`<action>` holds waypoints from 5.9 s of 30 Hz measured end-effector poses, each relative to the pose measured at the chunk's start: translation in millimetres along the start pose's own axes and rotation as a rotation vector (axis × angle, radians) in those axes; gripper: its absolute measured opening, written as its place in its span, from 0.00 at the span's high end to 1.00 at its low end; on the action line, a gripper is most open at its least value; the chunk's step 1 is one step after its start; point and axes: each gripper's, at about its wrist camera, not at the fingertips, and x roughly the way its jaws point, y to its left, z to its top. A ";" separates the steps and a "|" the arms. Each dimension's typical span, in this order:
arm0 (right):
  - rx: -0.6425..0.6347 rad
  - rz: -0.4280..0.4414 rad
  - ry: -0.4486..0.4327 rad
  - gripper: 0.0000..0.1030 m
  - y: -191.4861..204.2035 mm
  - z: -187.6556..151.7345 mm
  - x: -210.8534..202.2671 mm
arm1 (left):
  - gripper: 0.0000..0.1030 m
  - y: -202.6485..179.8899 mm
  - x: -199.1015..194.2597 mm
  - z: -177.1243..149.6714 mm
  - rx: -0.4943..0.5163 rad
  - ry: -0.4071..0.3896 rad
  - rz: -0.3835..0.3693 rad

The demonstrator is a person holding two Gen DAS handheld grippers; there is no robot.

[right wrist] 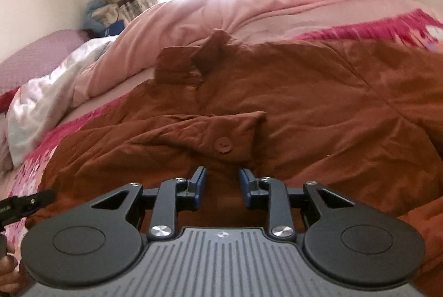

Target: Fold large clothes

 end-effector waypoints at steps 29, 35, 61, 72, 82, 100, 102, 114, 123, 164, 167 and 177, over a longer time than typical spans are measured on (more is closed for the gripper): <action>0.734 -0.305 -0.371 0.46 -369.6 -44.9 -221.8 | 0.22 -55.1 -39.2 -20.9 0.064 -0.011 0.061; 0.791 -0.329 -0.431 0.46 -392.5 -27.4 -211.4 | 0.22 -50.8 -36.6 -23.0 0.052 -0.005 0.083; 0.658 -0.436 -0.610 0.83 -364.2 24.7 -230.3 | 0.22 -46.5 -41.0 -13.6 0.044 -0.020 0.077; 0.130 -0.059 -0.620 0.83 -124.4 77.6 -213.8 | 0.22 -41.0 -51.0 -17.4 0.001 -0.036 -0.005; -0.157 0.219 -0.194 0.39 56.7 20.6 -62.7 | 0.22 -46.6 -48.0 -9.1 -0.113 -0.008 -0.196; 0.532 0.119 -0.159 0.35 -181.0 -15.4 -138.7 | 0.70 -138.5 51.8 -11.3 -0.241 0.200 -0.338; 0.606 0.127 -0.141 0.35 -194.3 -17.1 -126.8 | 0.84 -141.1 51.5 -10.6 -0.244 0.197 -0.347; 0.681 0.095 -0.261 0.93 -212.4 -7.4 -111.2 | 0.87 -138.9 31.1 -9.5 -0.177 0.121 -0.380; 0.676 0.036 -0.184 0.82 -219.3 -22.6 -98.8 | 0.54 -135.9 35.8 -15.6 -0.087 0.129 -0.299; 0.038 -0.194 -0.165 0.70 -125.4 17.0 -97.3 | 0.56 -172.9 37.3 -30.4 0.126 0.104 -0.259; 0.066 -0.225 -0.123 0.70 -140.4 12.0 -82.5 | 0.55 -162.5 46.0 -33.8 0.090 0.096 -0.279; 0.103 -0.201 -0.139 0.75 -154.4 1.0 -73.9 | 0.57 -161.2 48.6 -35.4 0.082 0.073 -0.275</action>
